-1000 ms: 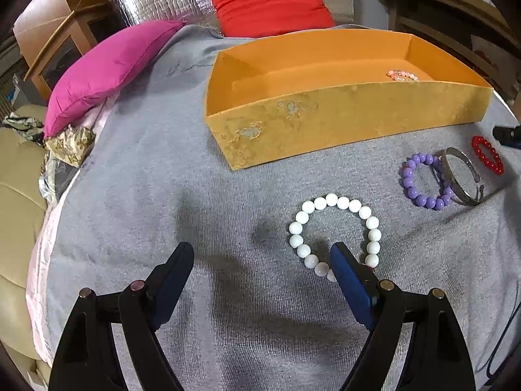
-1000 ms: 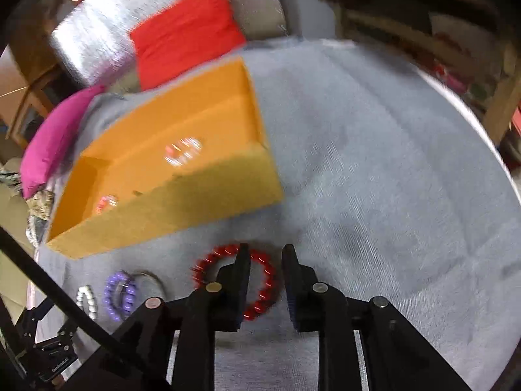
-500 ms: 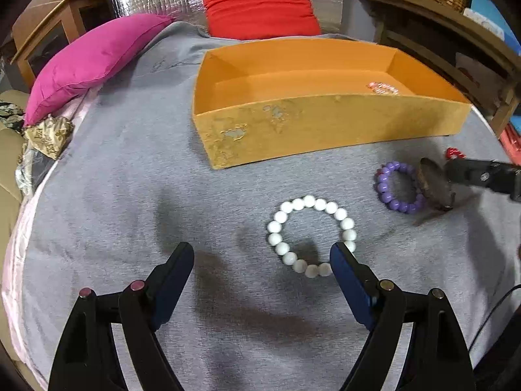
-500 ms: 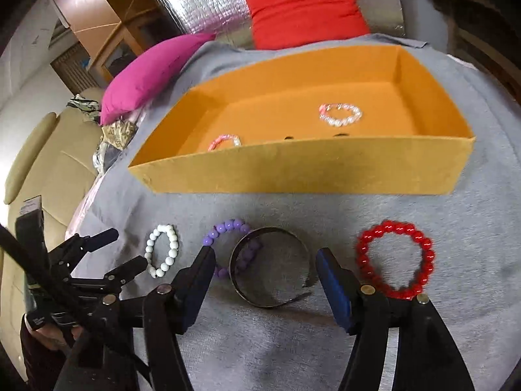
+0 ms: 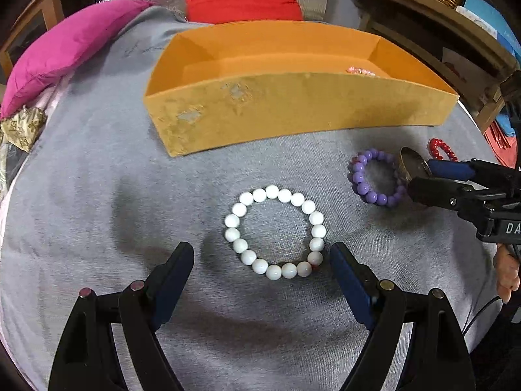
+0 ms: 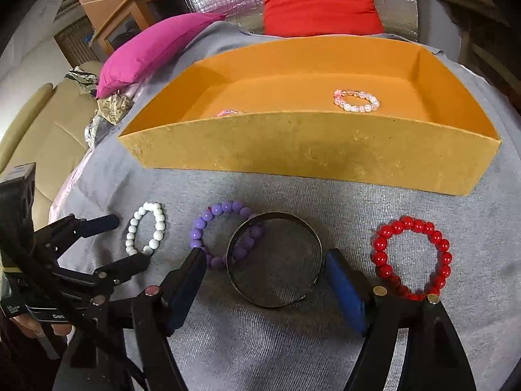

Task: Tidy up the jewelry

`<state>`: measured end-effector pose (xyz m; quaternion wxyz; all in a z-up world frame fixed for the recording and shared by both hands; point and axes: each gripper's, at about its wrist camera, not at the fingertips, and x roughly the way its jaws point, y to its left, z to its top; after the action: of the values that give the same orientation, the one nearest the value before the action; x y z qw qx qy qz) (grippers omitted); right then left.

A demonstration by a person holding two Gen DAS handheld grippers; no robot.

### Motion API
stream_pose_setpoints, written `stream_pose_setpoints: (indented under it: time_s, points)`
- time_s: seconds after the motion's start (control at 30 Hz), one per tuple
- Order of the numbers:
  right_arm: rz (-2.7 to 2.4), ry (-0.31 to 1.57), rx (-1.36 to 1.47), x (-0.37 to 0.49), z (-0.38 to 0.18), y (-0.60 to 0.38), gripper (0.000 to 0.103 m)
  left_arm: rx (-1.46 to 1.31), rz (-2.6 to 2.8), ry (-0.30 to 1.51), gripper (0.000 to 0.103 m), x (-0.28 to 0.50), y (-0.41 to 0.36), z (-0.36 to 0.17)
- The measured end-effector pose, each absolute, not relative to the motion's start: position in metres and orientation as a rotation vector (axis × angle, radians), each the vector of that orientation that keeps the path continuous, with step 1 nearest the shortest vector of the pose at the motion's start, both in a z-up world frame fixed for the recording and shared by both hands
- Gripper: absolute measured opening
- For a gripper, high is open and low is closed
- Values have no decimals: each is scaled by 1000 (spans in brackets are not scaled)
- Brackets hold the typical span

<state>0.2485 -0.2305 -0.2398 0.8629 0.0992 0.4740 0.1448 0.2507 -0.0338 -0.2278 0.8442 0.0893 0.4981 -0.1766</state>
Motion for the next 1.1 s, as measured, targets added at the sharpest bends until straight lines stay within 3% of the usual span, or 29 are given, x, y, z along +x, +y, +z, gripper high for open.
stream_pose_setpoints:
  time_s: [0.2,0.37,0.43,0.5,0.87,1.1]
  points:
    - [268,979,135,246,-240,-225,65,132,-378,1073,86,257,-31,-234]
    - [269,975,174,245,-240,-232,64,111,-374,1057,84,262,-28,-236]
    - [267,973,170,245,-241,-231,64,116,-369,1042,77,263,-28,-236]
    - [264,972,179,245,-240,-232,64,115,-372,1028,62,263,-26,-234]
    - [259,970,222,244,-236,-233,64,89,-396,1005,20,261,-23,-225]
    - [258,953,244,240,-230,-235,64,100,-401,1004,20,259,-26,-224]
